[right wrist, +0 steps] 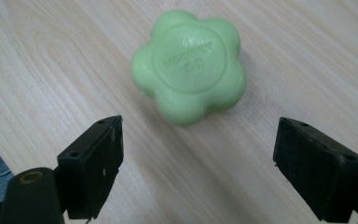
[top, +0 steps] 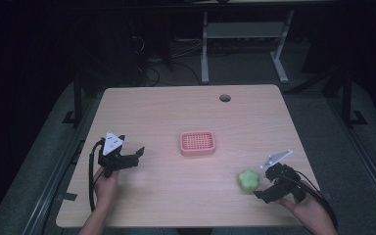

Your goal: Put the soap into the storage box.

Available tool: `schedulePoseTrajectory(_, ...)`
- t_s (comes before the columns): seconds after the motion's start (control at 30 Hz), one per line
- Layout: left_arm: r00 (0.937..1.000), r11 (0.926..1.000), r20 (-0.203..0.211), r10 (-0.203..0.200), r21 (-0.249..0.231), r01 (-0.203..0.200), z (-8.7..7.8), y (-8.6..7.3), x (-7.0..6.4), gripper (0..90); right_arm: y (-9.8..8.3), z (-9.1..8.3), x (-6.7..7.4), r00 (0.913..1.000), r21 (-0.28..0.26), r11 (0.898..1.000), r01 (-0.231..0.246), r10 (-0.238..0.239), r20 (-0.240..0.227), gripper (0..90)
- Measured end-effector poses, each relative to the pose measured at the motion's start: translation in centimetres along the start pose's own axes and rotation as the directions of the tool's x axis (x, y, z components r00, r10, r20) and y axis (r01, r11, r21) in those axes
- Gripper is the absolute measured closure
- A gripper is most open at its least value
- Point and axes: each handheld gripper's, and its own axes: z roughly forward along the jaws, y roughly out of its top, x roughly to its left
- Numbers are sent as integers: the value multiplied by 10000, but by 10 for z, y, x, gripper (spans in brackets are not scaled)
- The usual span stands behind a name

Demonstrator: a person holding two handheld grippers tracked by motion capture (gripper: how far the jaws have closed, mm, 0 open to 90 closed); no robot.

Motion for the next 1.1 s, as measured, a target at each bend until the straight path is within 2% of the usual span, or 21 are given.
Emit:
schedulePoseTrajectory(0.43, 10000, 10000, -32, -2, 25, 2, -1, 0, 2, 143, 25, 8, 5, 9986, 377, 9979, 518, -520, 30, 157)
schedulePoseTrajectory(0.8, 10000, 10000, -14, -44, -1, 44, -1, -1, 3, 143, 37, 16, 6, 9974, 743, 9946, 726, -726, -34, 157)
schedulePoseTrajectory(1.1, 10000, 10000, -34, -60, -36, 59, -2, -1, 3, 143, 45, 28, 9, 9951, 1211, 9878, 983, -985, -46, 157)
